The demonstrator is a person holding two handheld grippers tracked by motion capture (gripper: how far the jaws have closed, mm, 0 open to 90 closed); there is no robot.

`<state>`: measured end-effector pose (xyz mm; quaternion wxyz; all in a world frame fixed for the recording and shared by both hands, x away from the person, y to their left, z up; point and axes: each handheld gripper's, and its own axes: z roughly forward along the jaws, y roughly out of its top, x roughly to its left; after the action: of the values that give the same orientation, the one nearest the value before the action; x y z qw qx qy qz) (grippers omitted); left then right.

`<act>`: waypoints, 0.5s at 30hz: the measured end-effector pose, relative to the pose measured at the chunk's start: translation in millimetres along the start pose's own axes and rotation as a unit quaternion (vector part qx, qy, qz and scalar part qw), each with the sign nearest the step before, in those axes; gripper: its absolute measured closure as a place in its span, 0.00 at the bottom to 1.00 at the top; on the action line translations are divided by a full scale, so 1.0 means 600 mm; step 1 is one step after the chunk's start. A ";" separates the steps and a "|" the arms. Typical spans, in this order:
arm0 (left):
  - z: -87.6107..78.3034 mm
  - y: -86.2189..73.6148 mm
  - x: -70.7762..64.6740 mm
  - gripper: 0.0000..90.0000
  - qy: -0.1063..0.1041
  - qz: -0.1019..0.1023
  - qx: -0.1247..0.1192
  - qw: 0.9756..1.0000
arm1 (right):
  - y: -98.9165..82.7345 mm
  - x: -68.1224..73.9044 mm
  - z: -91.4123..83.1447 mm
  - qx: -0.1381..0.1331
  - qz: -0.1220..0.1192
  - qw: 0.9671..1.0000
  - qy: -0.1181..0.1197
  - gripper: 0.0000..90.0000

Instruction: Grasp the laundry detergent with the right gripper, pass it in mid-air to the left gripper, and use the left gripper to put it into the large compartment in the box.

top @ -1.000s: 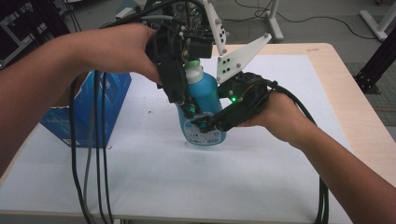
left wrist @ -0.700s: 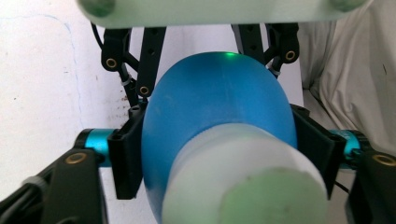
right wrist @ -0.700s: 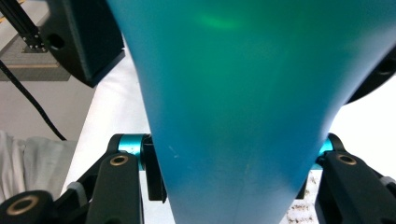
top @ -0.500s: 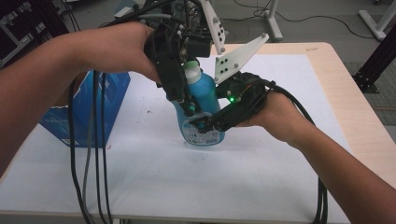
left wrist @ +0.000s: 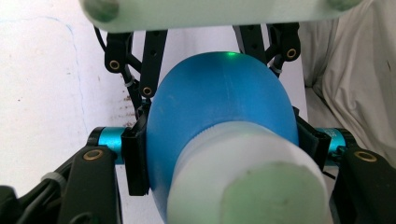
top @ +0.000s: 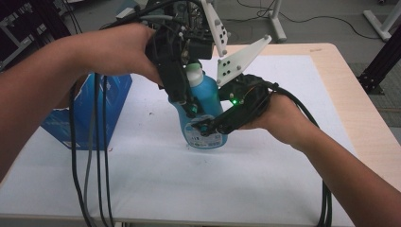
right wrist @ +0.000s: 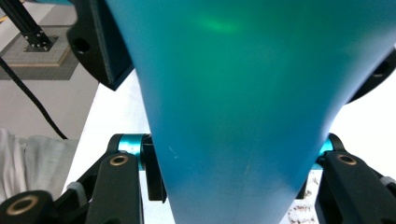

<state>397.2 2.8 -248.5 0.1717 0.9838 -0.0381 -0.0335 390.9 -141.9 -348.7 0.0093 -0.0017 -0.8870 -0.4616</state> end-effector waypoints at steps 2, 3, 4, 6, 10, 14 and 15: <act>-0.001 0.001 -0.001 0.41 0.000 0.003 0.000 1.000 | 0.000 0.001 -0.001 -0.003 0.000 1.000 0.001 0.52; -0.002 0.002 -0.001 0.42 0.001 0.002 0.001 1.000 | 0.000 0.001 -0.002 -0.004 -0.001 1.000 0.000 0.52; -0.003 0.004 -0.002 0.42 0.001 0.003 0.002 1.000 | 0.000 0.001 -0.002 -0.005 -0.003 1.000 0.000 0.51; -0.005 0.007 -0.003 0.42 0.003 0.005 0.004 1.000 | 0.001 0.001 -0.004 -0.008 -0.004 1.000 -0.002 0.51; -0.012 0.013 -0.004 0.42 -0.003 0.003 0.014 1.000 | 0.003 0.003 -0.007 -0.018 -0.002 1.000 -0.001 0.50; -0.020 0.021 -0.008 0.42 -0.001 0.009 0.023 1.000 | 0.002 0.004 -0.008 -0.017 0.018 1.000 0.003 0.39; -0.023 0.022 -0.008 0.42 0.000 0.007 0.023 1.000 | 0.000 0.004 -0.008 -0.016 0.025 1.000 -0.001 0.32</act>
<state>392.4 -4.7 -230.8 0.1492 0.9873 -0.0458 -0.0311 388.6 -145.6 -345.7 0.0201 -0.0241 -0.8794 -0.4750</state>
